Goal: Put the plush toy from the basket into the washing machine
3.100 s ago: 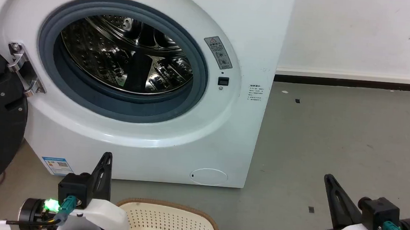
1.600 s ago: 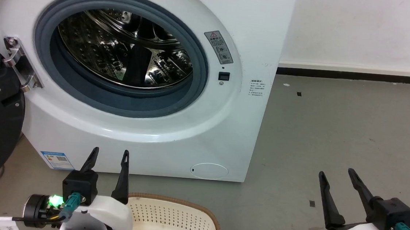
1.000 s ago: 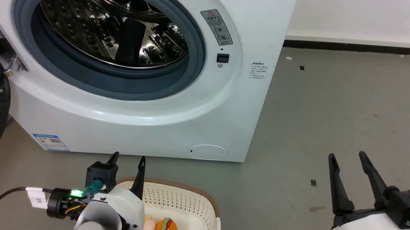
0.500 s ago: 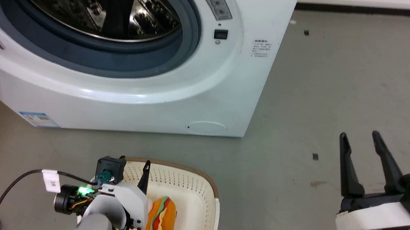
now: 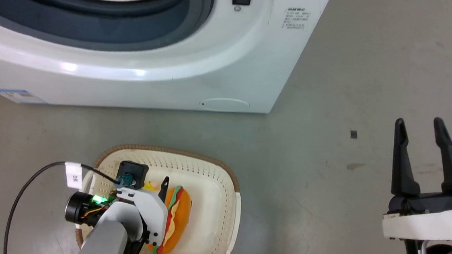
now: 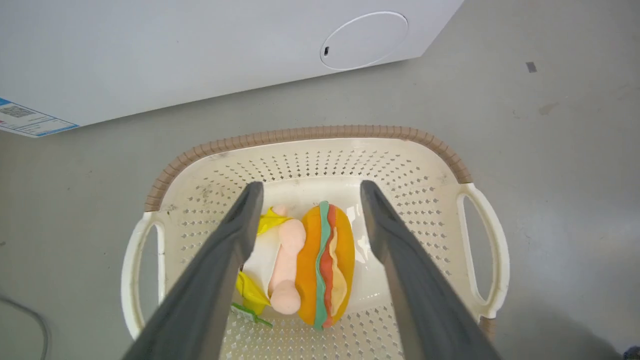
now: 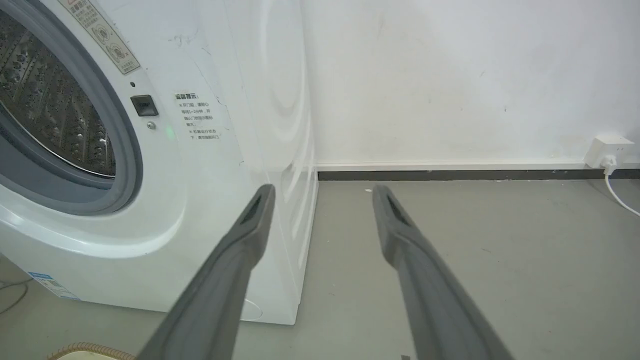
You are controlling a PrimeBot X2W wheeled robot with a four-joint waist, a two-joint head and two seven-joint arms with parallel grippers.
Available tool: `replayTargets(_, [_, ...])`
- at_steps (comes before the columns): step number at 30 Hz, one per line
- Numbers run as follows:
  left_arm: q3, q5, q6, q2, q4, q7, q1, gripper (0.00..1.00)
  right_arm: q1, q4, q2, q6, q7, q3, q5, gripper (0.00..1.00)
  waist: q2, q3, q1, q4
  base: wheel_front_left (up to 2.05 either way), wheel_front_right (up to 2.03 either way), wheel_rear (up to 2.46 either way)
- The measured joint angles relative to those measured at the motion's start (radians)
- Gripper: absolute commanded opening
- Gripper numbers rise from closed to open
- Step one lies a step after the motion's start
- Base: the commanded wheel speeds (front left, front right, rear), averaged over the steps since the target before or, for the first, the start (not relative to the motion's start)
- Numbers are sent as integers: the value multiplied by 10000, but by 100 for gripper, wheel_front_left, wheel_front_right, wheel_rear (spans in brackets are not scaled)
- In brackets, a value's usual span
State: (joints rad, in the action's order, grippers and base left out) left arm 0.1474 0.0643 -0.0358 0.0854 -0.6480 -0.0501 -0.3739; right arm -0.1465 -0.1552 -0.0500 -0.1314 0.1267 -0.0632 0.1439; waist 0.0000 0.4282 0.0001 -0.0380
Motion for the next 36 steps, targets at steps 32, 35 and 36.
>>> replayTargets(32, [1104, 525, -267, 408, -3241, -640, -2527, 100, -1302, -1172, 0, 0, 667, -349, 591, 100, 0, 3215, 0, -109, 0, 0, 0])
replayTargets(35, [1220, 571, -293, 472, -3545, -654, -2723, 100, -1396, -1256, 0, 0, 704, -376, 652, 100, 0, 3491, 0, -143, 0, 0, 0])
replayTargets(36, [1252, 614, -293, 487, -3649, -658, -2789, 100, -1442, -1287, 0, 0, 708, -384, 696, 100, 0, 3583, 0, -158, 0, 0, 0])
